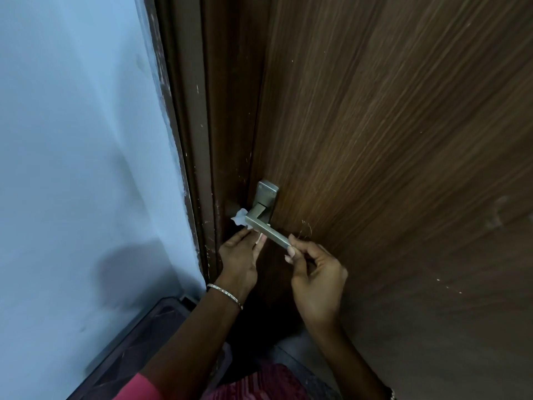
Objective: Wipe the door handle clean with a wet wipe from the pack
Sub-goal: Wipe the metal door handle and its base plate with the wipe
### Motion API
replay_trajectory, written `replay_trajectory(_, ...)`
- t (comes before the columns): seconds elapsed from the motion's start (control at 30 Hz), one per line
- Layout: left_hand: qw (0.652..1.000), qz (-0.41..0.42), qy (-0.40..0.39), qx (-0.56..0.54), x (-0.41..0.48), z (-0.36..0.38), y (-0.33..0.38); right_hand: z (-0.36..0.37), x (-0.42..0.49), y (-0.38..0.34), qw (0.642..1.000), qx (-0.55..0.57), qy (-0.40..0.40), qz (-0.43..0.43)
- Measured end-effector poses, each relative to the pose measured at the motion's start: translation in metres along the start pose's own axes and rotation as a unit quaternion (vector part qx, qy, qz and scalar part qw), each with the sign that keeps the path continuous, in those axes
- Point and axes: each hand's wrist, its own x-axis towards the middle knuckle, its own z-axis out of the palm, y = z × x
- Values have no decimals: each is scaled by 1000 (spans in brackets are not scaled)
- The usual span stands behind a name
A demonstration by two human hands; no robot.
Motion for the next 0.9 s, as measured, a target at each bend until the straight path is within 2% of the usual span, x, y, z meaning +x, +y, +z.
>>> replay_trajectory(0.17, 995, -98, -14, -20, -4, 7, -7, 4, -1, 3, 1000, 22, 4, 14)
replay_trajectory(0.23, 994, -102, -12, -30, -4, 8, -9, 3, -1, 4, 999, 25, -4, 19)
replay_trajectory(0.5, 1000, 7, 13, 9, -5, 3, -3, -1, -1, 3, 1000, 23, -9, 17)
replay_trajectory(0.57, 998, 46, -6, 30, -9, 3, 3, -3, 2, 5, 998, 51, -21, 28)
replay_trajectory(0.63, 996, 65, -33, 48, -14, 3, 12, -5, 6, 10, 990, 113, -46, 74)
replay_trajectory(0.7, 995, 45, -72, 45, -18, 1, 19, -6, 10, 14, 958, 232, -66, 155)
replay_trajectory(0.77, 993, 7, -113, 29, -21, -5, 22, -5, 12, 18, 901, 350, -69, 247)
replay_trajectory(0.9, 991, -39, -131, -7, -23, -7, 26, -1, 16, 27, 735, 527, -163, 393)
